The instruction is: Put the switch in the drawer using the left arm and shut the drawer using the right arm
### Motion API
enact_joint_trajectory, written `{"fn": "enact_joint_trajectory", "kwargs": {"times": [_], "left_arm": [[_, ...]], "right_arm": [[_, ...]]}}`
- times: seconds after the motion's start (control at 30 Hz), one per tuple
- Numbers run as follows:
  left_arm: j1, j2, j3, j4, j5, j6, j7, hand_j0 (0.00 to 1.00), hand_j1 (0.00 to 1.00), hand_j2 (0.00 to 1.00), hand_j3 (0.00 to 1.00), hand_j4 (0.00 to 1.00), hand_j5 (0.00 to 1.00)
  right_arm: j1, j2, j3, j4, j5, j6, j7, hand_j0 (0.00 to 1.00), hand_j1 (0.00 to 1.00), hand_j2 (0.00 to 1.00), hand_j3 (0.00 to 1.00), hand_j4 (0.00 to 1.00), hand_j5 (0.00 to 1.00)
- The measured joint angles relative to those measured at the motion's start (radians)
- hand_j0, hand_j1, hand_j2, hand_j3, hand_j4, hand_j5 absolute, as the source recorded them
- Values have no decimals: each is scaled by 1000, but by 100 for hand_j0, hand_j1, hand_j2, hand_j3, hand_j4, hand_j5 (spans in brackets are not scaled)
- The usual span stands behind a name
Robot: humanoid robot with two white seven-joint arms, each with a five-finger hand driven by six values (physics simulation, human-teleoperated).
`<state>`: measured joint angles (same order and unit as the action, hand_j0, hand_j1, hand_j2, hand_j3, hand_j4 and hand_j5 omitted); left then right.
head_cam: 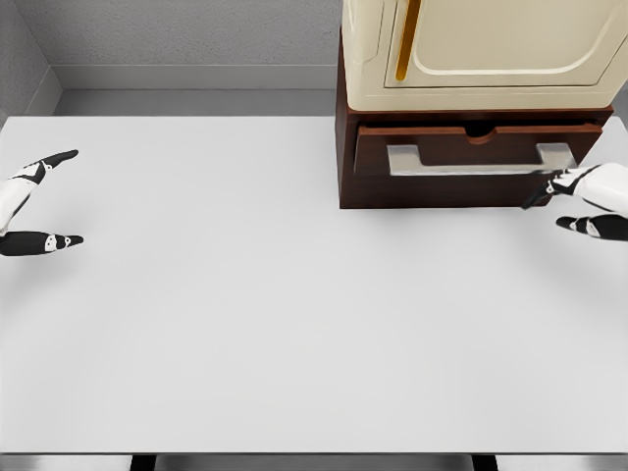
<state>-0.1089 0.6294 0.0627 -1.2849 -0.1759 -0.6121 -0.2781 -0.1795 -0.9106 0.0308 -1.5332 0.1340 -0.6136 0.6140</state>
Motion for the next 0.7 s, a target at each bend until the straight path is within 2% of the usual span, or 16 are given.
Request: {"fn": "enact_joint_trajectory", "kwargs": {"times": [0.7], "left_arm": [[0,0,0,0,0,0,0,100,100,100,100,100,100]], "right_arm": [[-109,30,64,60,25,0,0,64,64,64,64,64,64]]}}
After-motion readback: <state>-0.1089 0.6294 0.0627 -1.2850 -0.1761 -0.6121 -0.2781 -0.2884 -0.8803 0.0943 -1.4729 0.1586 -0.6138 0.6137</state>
